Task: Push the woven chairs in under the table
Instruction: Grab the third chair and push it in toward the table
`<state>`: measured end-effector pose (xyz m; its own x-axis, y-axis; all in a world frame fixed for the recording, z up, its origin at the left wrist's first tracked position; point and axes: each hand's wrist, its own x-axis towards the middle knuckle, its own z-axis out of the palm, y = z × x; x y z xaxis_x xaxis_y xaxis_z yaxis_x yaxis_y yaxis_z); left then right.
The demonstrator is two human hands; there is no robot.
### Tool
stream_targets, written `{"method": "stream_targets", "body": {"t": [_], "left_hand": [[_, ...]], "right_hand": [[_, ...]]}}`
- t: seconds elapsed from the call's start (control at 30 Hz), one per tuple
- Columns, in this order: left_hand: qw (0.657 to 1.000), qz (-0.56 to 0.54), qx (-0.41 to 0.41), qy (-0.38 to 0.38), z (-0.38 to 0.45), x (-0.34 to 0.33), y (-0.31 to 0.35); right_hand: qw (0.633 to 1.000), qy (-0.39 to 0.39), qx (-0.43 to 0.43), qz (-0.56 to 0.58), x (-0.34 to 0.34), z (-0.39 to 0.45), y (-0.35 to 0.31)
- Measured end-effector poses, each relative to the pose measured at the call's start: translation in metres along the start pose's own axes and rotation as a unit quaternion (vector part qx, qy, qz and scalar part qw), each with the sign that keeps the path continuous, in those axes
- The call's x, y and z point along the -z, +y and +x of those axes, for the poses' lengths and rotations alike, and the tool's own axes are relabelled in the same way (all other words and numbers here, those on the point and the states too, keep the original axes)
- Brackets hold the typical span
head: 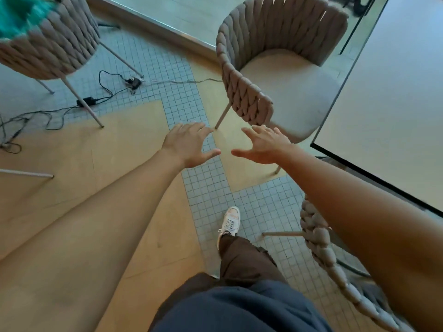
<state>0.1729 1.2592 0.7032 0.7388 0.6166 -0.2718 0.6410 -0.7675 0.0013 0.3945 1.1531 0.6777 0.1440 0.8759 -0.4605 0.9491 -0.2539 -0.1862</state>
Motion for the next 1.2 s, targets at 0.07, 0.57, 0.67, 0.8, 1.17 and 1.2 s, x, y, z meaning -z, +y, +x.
{"method": "stream_targets", "body": {"t": [0.07,0.57,0.67,0.8,1.17,1.2], "left_hand": [[1.0,-0.002,-0.012,0.007,0.027,0.01,-0.003],[0.996,0.026,-0.078,0.036,0.168,0.048,-0.059],[0.993,0.036,-0.109,0.034,0.2,0.051,-0.082],[0.984,0.046,-0.17,0.021,0.248,0.054,-0.115],[0.953,0.053,-0.297,0.007,0.363,0.062,-0.185],[0.95,0.057,-0.306,0.003,0.373,0.061,-0.188]], "right_hand": [[1.0,0.001,0.001,-0.006,0.015,0.019,0.008],[0.997,0.013,-0.073,0.012,0.068,0.109,0.035],[0.993,0.021,-0.111,0.021,0.076,0.132,0.028],[0.98,0.062,-0.181,0.054,0.088,0.165,0.013],[0.933,0.079,-0.322,0.138,0.096,0.241,-0.035],[0.931,0.079,-0.327,0.139,0.096,0.248,-0.037]]}}
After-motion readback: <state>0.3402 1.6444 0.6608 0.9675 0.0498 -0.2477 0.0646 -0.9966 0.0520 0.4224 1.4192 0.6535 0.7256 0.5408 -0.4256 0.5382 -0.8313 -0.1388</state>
